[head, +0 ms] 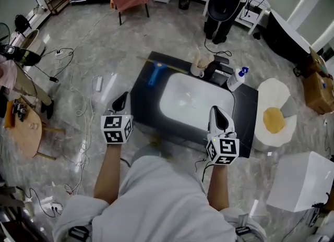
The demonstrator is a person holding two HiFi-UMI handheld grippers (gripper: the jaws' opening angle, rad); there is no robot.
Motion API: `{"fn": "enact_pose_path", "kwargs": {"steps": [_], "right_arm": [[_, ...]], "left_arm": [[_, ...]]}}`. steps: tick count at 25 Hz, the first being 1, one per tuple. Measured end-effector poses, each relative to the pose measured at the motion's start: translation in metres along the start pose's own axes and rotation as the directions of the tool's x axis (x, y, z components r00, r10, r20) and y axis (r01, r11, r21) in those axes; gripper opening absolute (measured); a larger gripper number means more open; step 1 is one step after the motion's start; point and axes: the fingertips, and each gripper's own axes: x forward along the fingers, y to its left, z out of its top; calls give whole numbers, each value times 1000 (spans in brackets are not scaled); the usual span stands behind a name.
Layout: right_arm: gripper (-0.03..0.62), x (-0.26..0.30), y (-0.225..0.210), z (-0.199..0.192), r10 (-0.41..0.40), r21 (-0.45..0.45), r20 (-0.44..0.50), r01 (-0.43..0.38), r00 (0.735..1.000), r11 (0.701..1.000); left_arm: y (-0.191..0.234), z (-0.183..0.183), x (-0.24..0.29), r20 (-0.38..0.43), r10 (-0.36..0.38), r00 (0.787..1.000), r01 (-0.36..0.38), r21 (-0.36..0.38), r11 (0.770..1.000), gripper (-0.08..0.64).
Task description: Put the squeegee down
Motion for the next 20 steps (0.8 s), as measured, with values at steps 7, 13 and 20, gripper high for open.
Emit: {"fn": "enact_pose_path", "kwargs": {"steps": [7, 13, 20], "right_arm": [[5, -7, -7, 1, -6, 0, 11, 6, 1000, 1000], [5, -9, -12, 0, -8, -2, 17, 8, 1000, 1000], [5, -4, -19, 3, -7, -13, 18, 7, 1000, 1000]], "left_arm": [[-11, 4, -1, 15, -15, 1000, 14, 21, 1000, -2], [-13, 8, 1, 27, -5, 1000, 4, 22, 1000, -2], [-15, 11, 8, 29, -4, 1000, 4, 18, 1000, -2]]}}
